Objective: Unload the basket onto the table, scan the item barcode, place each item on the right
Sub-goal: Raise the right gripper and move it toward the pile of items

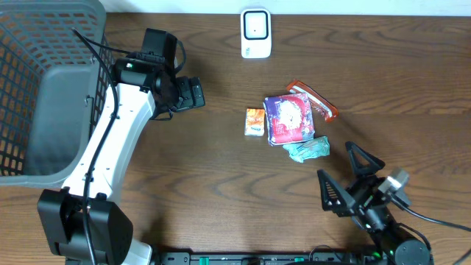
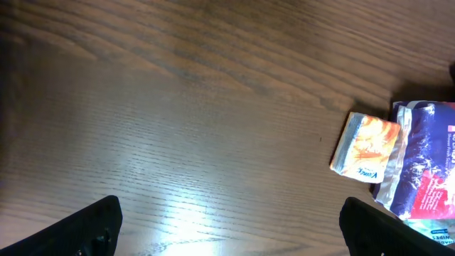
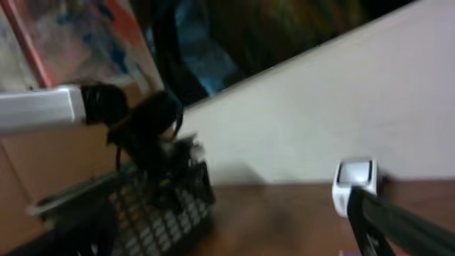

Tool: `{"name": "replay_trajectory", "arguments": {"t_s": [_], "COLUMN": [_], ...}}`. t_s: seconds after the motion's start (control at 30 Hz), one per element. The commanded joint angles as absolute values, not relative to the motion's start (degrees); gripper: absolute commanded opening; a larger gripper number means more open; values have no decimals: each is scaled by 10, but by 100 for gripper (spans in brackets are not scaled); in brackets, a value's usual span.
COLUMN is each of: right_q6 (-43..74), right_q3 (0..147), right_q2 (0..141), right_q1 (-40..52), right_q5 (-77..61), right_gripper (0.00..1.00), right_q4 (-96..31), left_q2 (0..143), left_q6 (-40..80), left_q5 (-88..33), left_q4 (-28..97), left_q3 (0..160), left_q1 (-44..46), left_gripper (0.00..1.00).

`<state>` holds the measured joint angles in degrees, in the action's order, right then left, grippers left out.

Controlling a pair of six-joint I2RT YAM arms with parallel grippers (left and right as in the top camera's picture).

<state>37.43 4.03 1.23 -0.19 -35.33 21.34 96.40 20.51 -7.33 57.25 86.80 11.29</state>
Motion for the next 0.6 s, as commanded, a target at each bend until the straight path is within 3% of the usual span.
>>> {"name": "replay_trajectory", "arguments": {"t_s": [0.0, 0.2, 0.33, 0.43, 0.57], "right_q6": [323, 104, 25, -9, -3], "right_q3": [144, 411, 593, 699, 787], "right_q2": [56, 288, 482, 602, 741], "right_q1": [-12, -30, -30, -30, -30], "right_q5": [-363, -354, -355, -355, -397], "right_gripper": [99, 99, 99, 99, 99], "right_q4": [145, -205, -414, -529, -593], "left_q2": [967, 967, 967, 967, 967], "left_q6": [196, 196, 196, 196, 196], "left_q5": [-68, -68, -68, -68, -68], "left_q4": [576, 576, 576, 576, 576], "left_q3": [864, 864, 864, 864, 864], "left_q1": [112, 112, 112, 112, 112], "left_gripper": [98, 98, 98, 98, 98]}}
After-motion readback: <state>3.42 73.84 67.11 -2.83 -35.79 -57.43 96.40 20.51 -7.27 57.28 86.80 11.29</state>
